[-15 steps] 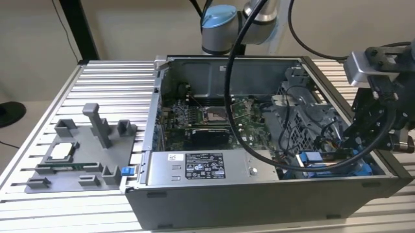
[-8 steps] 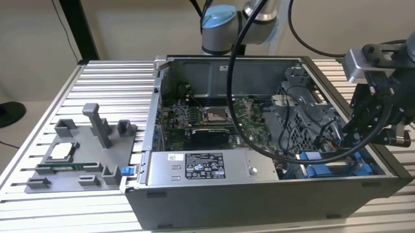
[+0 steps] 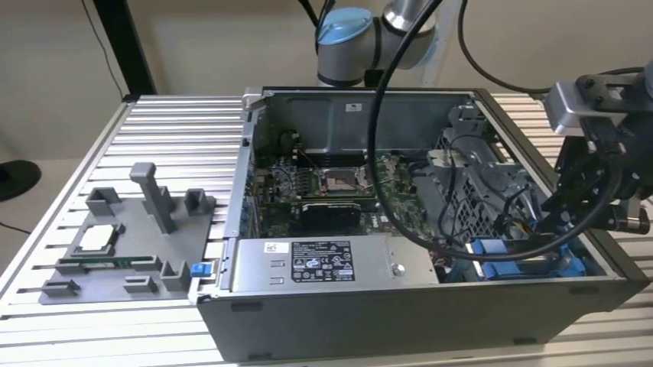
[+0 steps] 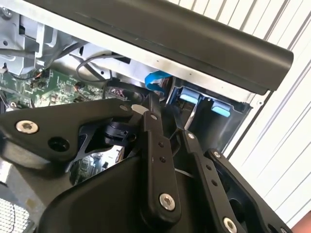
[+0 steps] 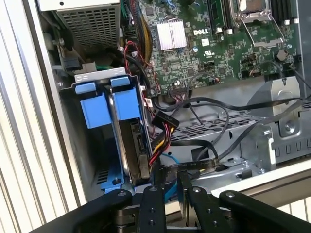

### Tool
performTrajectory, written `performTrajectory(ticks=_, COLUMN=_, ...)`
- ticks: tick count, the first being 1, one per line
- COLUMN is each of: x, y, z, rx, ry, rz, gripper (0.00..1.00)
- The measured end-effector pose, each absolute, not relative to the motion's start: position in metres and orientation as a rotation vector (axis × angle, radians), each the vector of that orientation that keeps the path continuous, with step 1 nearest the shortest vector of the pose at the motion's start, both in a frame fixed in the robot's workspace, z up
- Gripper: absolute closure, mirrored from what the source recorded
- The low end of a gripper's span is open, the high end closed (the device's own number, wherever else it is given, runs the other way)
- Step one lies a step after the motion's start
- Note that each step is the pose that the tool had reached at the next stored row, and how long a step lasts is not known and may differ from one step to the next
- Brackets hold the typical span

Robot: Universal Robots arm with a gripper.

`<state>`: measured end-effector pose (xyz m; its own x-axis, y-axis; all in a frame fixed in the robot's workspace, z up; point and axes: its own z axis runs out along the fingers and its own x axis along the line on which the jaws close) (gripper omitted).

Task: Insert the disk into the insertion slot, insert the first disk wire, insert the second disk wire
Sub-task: 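Insert the second disk wire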

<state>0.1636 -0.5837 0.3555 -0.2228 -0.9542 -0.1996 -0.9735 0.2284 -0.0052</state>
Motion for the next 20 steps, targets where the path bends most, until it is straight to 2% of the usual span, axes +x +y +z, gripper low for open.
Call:
performTrajectory(ticks=10, x=0.1696, y=-0.5852, z=0.361, rx=-1.864, ry=2.36, rz=0.218, gripper=0.0)
performTrajectory(ticks=20, x=0.1708, y=-0.5865, z=0.3547, rx=-1.866, ry=2.364, rz=0.222, gripper=0.0)
